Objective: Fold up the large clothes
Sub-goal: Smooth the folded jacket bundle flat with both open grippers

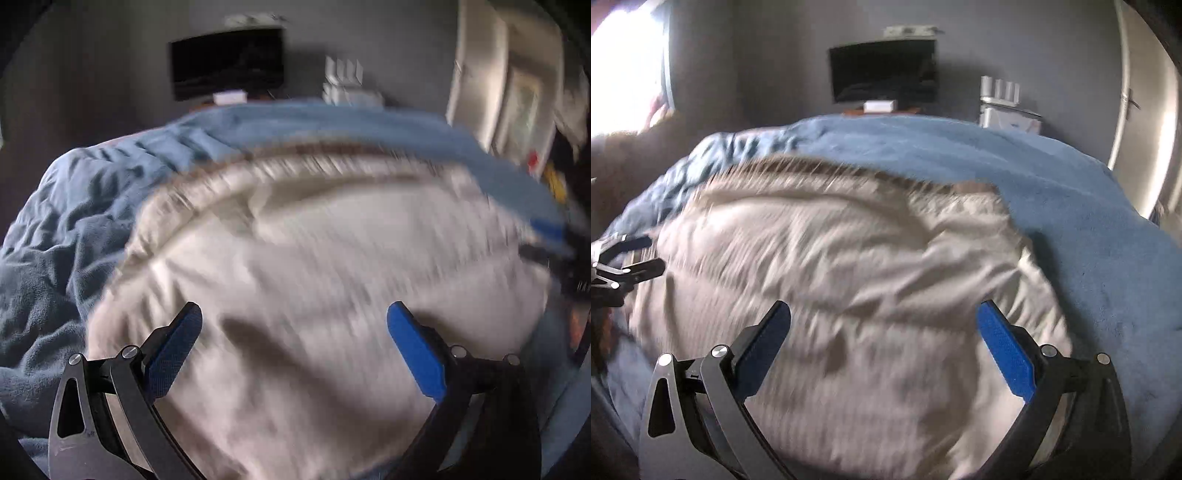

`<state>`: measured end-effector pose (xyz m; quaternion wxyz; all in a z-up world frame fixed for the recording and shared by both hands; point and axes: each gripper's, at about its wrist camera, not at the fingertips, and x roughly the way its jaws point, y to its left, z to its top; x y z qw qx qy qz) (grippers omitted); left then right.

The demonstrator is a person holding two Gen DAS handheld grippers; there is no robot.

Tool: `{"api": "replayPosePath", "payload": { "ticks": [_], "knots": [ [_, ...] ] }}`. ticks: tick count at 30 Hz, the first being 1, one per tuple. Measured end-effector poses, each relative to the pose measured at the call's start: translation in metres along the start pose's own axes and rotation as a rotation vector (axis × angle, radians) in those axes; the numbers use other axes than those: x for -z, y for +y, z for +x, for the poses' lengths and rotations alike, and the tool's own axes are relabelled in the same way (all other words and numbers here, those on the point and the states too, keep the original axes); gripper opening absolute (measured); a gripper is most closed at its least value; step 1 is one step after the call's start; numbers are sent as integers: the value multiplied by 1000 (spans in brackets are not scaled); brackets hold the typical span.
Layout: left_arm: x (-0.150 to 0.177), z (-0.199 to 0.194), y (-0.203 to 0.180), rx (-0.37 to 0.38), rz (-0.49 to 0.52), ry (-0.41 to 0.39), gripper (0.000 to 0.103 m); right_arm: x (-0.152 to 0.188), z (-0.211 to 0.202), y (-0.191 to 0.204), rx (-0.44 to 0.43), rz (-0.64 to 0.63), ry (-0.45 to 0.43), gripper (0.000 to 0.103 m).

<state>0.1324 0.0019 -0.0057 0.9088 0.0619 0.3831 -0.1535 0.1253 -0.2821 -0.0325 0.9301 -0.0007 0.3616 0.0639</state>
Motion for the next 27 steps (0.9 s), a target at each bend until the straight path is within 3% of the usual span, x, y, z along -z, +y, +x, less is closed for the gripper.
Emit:
{"api": "replayPosePath", "payload": {
  "ticks": [3, 6, 8, 12, 15, 18, 20, 27],
  "knots": [
    [19, 8, -5, 8, -16, 43, 96, 13, 6, 6, 1, -8, 59, 96],
    [32, 17, -9, 2, 25, 83, 97, 44, 26, -2, -17, 11, 190, 96],
    [43, 23, -17, -18, 88, 111, 97, 56, 26, -3, -11, 8, 215, 96],
    [51, 32, -18, -10, 84, 166, 97, 71, 25, 2, 26, -18, 258, 96],
    [44, 26, -18, -10, 82, 138, 98, 69, 16, 3, 39, -18, 227, 96],
    [34, 11, -8, -1, 45, 75, 96, 60, -2, -1, 37, 6, 133, 96],
    [15, 4, 5, 1, -17, 20, 96, 47, -7, -9, 46, 29, 81, 96],
    [-66, 27, 20, -20, -88, -49, 96, 11, 15, -53, 116, 115, 64, 96]
  ]
}}
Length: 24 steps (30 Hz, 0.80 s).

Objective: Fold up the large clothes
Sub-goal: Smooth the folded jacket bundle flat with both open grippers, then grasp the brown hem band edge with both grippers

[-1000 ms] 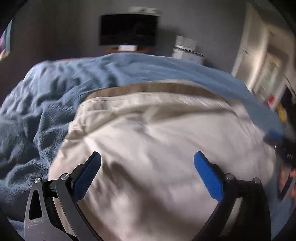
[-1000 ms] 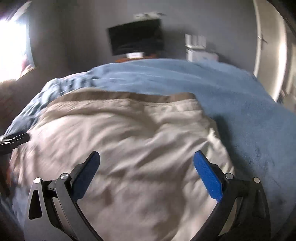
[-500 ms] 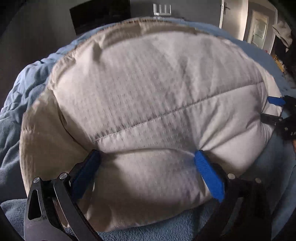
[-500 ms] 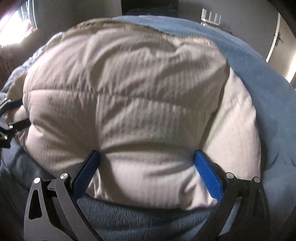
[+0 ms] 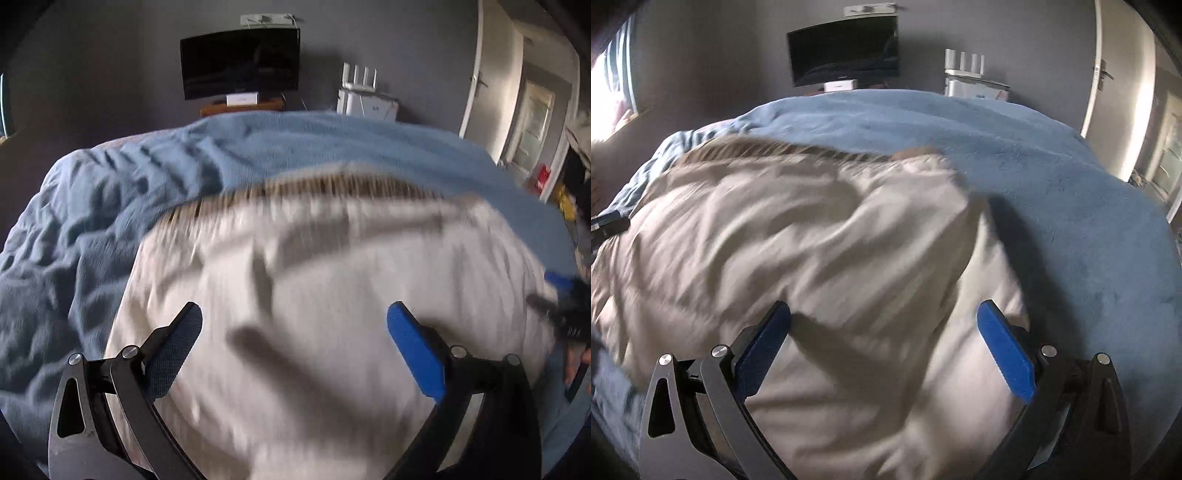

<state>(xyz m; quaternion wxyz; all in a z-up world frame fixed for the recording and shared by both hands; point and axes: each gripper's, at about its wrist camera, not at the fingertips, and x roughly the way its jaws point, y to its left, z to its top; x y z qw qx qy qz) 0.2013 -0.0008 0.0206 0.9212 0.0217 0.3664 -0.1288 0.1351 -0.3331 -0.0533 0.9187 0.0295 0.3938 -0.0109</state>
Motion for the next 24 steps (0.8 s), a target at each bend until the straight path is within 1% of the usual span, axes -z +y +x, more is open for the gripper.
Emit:
{"api": "replayPosePath", "payload": {
  "ticks": [1, 3, 6, 7, 9, 11, 13, 15, 19, 24],
  "knots": [
    [-17, 8, 0, 2, -23, -12, 97, -7, 5, -3, 2, 4, -1, 96],
    [-39, 20, 5, 16, -48, -15, 96, -32, 12, -10, -2, 22, -27, 96],
    [-62, 36, 1, -9, -63, -6, 96, -66, 33, -13, -31, 53, -28, 96],
    [-68, 46, 1, -31, -61, 10, 96, -77, 44, -13, -28, 60, -11, 96],
    [-75, 61, 3, -75, -48, 42, 96, -95, 66, -16, 8, 68, 9, 96],
    [-76, 83, 4, -140, -16, 108, 97, -105, 84, -18, 42, 68, 38, 96],
    [-70, 94, 6, -136, -12, 143, 98, -110, 108, -23, 88, 50, 94, 96],
    [-67, 108, 12, -123, -31, 170, 98, -109, 125, -28, 103, 37, 125, 96],
    [-63, 129, 22, -77, -77, 227, 98, -106, 150, -51, 41, 135, 177, 96],
    [-59, 143, 31, -38, -114, 260, 98, -102, 161, -49, 51, 140, 183, 96]
  ]
}}
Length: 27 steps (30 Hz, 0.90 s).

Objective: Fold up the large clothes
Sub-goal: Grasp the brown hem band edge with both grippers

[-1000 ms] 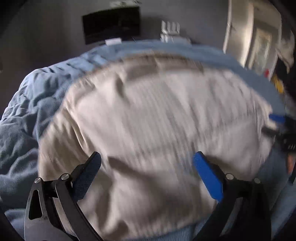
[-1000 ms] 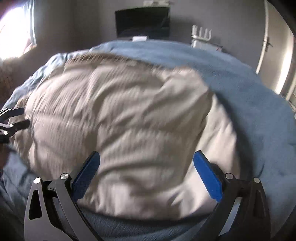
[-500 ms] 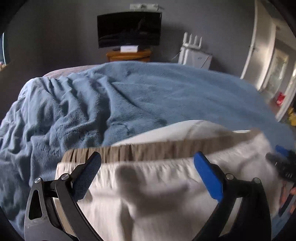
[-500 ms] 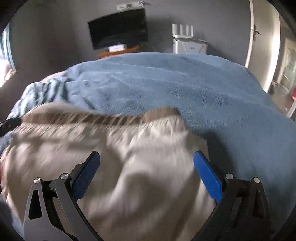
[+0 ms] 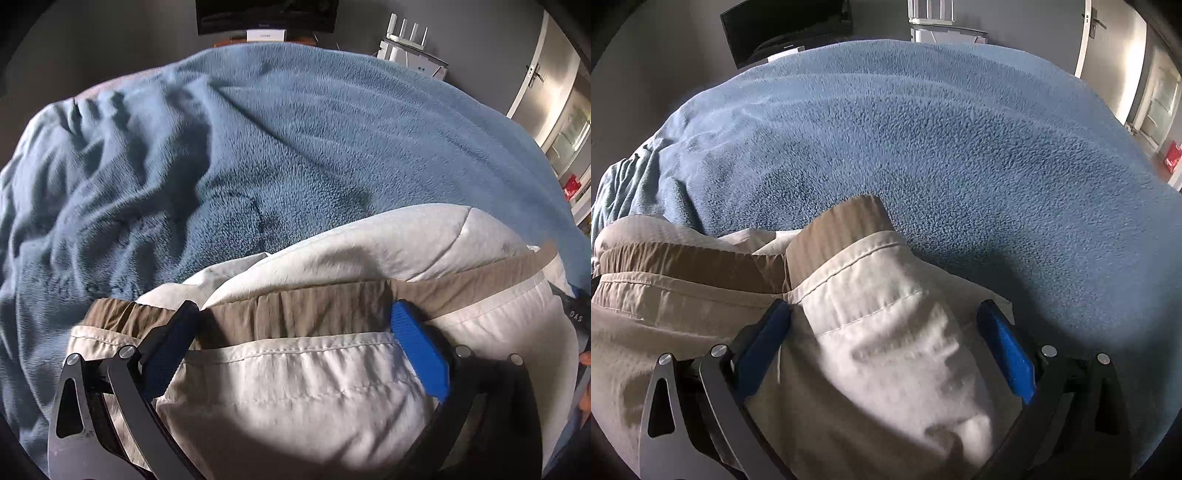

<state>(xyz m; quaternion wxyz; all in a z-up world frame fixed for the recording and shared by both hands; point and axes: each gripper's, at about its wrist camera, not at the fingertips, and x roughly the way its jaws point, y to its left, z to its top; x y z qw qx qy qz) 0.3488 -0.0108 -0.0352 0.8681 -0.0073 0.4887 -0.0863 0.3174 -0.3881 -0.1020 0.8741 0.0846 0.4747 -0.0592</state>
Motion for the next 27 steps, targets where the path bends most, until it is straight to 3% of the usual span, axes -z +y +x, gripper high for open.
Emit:
{"api": "replayPosePath", "payload": {
  "ticks": [3, 5, 7, 11, 18, 22, 26, 27],
  "knots": [
    [0, -3, 2, 20, -8, -3, 98, 0, 1, 2, -3, 5, -3, 96],
    [2, -20, -2, -4, 38, -52, 98, 1, -11, 2, -20, -17, -13, 96],
    [7, -38, -4, -31, 81, -106, 97, 3, -33, -1, -59, -60, -41, 96],
    [27, -81, 16, 5, 119, -162, 97, 14, -72, -21, -124, -98, -86, 96],
    [70, -91, 95, -58, 115, -52, 97, 29, -79, -53, -176, -125, -11, 94],
    [94, -71, 135, 97, -14, -6, 97, 36, -57, -67, -233, -58, 41, 91],
    [106, -56, 152, 228, -41, -29, 97, 46, -43, -76, -300, -21, 73, 90],
    [108, -53, 158, 261, -66, -25, 97, 48, -42, -81, -327, 5, 80, 86]
  ]
}}
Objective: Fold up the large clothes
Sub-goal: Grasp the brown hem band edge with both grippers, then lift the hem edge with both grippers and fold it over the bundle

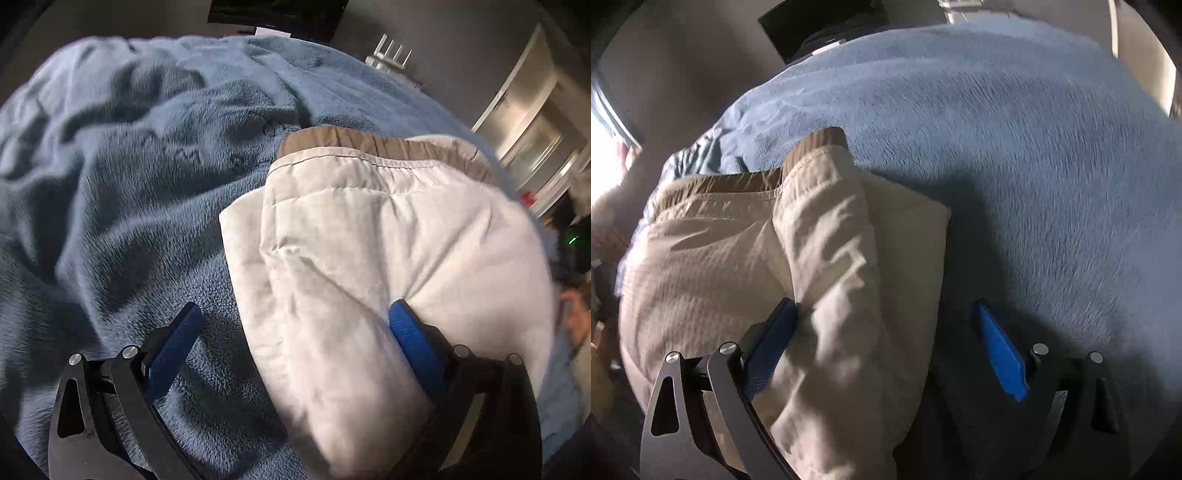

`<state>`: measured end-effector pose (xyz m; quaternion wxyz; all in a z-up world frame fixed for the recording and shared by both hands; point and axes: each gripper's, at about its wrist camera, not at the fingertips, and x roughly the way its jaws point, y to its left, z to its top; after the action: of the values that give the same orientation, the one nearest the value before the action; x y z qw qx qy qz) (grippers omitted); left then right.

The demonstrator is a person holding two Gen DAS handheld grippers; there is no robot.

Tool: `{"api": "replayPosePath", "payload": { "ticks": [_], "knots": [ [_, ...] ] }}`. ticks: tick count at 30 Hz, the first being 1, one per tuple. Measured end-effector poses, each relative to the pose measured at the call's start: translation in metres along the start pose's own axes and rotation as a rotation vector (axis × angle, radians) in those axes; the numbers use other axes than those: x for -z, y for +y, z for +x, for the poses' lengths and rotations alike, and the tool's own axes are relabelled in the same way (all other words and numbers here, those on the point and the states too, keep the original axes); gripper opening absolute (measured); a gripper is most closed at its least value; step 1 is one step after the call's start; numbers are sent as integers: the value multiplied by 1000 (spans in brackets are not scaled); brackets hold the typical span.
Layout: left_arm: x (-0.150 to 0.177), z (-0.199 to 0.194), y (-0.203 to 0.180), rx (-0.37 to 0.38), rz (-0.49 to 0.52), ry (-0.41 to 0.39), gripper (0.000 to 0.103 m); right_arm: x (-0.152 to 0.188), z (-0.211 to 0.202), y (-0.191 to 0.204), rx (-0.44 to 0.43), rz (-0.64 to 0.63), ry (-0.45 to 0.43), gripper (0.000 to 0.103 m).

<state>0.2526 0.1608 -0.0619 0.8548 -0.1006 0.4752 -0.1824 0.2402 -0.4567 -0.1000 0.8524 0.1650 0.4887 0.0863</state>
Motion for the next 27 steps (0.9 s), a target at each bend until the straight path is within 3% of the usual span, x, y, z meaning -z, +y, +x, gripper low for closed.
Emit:
{"api": "replayPosePath", "payload": {
  "ticks": [3, 5, 7, 9, 14, 16, 17, 18, 19, 21, 24, 27],
  "knots": [
    [3, 1, 5, 43, -18, -11, 97, 3, -2, -4, -76, 29, 3, 70],
    [3, 3, 1, 46, 6, -17, 97, 1, 1, -2, -98, 27, 16, 69],
    [-2, 6, 1, 97, 8, -25, 83, -2, 11, -6, -153, 59, 41, 69],
    [-5, 10, 6, 154, -21, -27, 76, -5, 21, -16, -217, 106, 46, 69],
    [-12, 28, 17, 225, -69, -35, 77, -15, 42, -21, -299, 136, 31, 69],
    [-13, 33, 17, 226, -78, -46, 77, -17, 45, -21, -309, 143, 21, 62],
    [-13, 34, 15, 227, -79, -53, 75, -17, 44, -19, -318, 142, 13, 52],
    [-12, 33, 14, 250, -73, -56, 62, -17, 42, -18, -328, 136, 3, 34],
    [-14, 31, 11, 280, -63, -60, 44, -17, 36, -13, -343, 115, -15, 28],
    [-12, 19, 2, 288, -12, -81, 24, -16, 21, 1, -296, 57, -60, 15],
    [-6, -12, -22, 223, 102, -125, 15, -9, -6, 27, -199, -21, -146, 11],
    [1, -36, -32, 235, 126, -160, 13, 2, -43, 55, -146, -109, -241, 9]
  ]
}}
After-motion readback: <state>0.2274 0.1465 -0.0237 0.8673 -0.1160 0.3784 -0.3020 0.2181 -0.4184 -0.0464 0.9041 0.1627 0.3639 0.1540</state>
